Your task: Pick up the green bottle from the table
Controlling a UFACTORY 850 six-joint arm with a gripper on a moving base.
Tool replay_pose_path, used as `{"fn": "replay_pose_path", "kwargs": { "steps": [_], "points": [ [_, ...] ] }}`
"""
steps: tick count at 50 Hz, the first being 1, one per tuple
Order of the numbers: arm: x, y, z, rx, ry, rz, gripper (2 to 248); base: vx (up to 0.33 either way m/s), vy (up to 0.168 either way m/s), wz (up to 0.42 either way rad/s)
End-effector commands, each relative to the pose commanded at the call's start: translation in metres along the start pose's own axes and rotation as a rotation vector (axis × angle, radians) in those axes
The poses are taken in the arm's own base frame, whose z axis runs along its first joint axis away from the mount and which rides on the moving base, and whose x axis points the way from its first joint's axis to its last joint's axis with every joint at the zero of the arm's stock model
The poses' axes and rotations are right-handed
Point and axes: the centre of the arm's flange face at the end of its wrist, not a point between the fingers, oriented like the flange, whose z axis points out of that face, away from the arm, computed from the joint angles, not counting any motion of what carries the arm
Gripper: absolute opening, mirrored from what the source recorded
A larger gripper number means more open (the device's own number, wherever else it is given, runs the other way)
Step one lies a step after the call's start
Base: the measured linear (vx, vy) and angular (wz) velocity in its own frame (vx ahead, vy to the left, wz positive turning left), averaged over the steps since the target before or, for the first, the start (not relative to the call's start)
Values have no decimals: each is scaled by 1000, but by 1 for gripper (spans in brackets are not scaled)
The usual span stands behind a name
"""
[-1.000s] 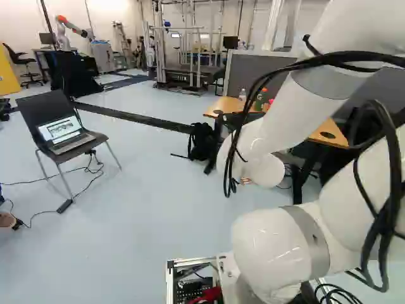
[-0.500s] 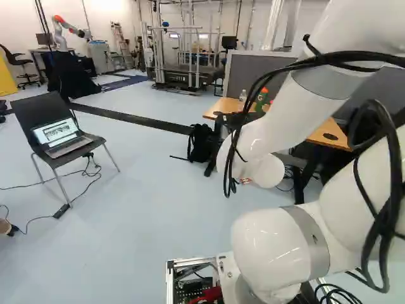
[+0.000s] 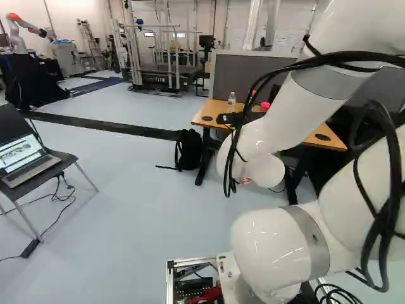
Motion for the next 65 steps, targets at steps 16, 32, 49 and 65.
{"fn": "replay_pose_path", "kwargs": {
  "steps": [16,32,49,65],
  "points": [
    [0,0,0,0,0,0,247,230,42,-268],
    [0,0,0,0,0,0,247,228,41,-264],
    [0,0,0,0,0,0,247,226,45,-251],
    [5,-2,10,-6,-5,11,247,199,55,-225]
  ]
}}
